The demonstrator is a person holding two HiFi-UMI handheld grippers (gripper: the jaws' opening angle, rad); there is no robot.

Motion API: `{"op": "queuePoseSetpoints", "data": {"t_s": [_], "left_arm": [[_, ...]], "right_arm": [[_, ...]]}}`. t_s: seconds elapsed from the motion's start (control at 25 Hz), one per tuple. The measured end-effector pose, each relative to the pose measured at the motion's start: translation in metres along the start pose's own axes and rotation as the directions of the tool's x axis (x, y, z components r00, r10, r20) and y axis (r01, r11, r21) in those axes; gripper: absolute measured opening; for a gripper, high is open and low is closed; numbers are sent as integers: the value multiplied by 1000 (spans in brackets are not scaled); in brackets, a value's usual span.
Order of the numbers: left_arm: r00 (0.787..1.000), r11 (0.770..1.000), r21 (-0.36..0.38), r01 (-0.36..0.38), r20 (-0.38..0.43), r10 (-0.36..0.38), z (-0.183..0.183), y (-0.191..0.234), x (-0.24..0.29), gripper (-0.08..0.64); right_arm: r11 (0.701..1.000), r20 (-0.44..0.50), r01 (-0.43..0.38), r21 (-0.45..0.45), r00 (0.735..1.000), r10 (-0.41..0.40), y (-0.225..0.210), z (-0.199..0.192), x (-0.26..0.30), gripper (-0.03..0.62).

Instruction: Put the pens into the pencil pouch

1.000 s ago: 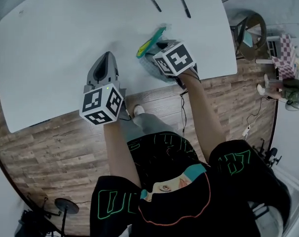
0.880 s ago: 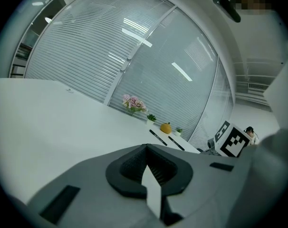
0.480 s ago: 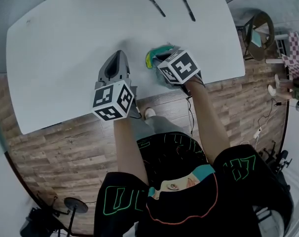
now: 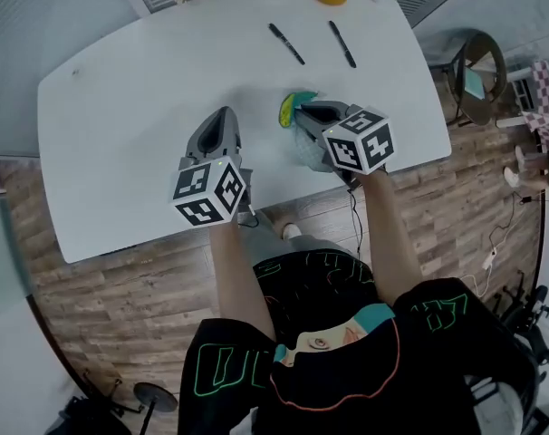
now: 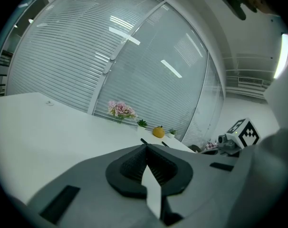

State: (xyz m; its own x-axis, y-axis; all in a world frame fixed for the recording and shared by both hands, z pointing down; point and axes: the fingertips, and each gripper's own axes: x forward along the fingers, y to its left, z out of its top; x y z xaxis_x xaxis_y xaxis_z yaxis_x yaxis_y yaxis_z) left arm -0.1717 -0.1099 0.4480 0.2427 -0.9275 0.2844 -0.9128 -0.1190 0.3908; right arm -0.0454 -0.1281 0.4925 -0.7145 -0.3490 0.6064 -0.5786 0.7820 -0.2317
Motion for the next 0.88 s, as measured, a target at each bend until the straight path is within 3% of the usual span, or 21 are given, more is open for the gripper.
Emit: {"op": "queuePoseSetpoints", "data": {"t_s": [0.24, 0.4, 0.52, 0.72, 0.88], "left_arm": [[995, 994, 46, 97, -8, -97, 14, -29, -5, -3], [989, 984, 105, 144, -6, -145, 27, -35, -12, -3], [977, 962, 172, 212, -9, -214, 45, -50, -18, -3], [944, 924, 238, 298, 68, -322, 91, -71, -18, -3], [889, 874, 245, 419, 86, -450, 114, -89, -20, -3]], "right_arm": [[999, 226, -40, -10, 973, 41, 5, 52, -28, 25], [988, 361, -151, 16, 923, 135, 17, 84, -41, 25], [974, 449, -226, 0, 870, 201, 28, 106, -55, 25], [963, 559, -263, -64, 790, 253, 35, 148, -84, 25], [957, 606, -263, -125, 743, 283, 42, 170, -107, 25]]}}
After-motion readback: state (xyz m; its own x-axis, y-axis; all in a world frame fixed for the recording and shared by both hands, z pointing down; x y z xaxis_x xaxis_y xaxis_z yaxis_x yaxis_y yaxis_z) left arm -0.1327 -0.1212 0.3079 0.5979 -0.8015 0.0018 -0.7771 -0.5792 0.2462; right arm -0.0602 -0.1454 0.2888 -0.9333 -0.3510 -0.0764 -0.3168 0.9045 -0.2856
